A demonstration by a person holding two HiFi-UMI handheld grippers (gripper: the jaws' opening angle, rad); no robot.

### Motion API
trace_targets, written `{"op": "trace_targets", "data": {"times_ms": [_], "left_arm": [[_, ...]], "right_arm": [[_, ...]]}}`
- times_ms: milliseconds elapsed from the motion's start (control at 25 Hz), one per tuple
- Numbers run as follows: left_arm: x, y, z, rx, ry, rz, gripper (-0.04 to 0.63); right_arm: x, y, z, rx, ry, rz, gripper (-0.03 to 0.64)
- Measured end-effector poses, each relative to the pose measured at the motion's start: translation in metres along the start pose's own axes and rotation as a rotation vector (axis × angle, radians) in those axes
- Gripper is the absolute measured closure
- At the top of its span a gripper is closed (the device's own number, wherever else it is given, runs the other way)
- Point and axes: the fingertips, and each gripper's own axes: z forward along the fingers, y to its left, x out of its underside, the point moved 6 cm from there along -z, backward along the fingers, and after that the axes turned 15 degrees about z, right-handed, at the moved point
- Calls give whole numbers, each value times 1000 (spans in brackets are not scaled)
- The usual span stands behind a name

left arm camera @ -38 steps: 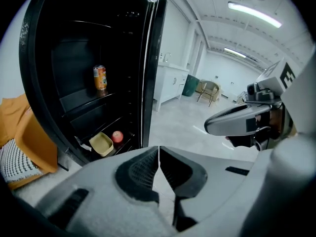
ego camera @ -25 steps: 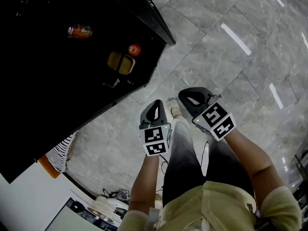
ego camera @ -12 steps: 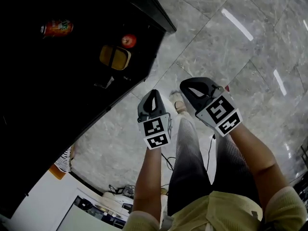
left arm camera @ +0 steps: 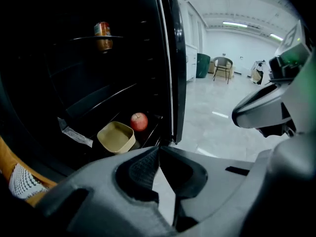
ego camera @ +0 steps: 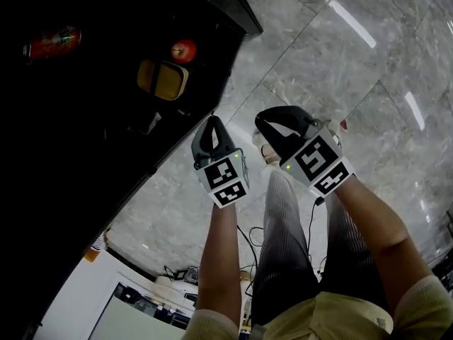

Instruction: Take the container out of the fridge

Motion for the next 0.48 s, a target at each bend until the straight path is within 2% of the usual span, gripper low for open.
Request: {"op": "trace_targets", "data": {"times_ms": [280,480], "left_arm": [[6,15,34,-42,39,43,568],[-1,25,58,-99,64,67,568]], "right_arm": [[13,-18,28,-6,40,-27,588],[16,-29,44,-14,55,-44,588]]}}
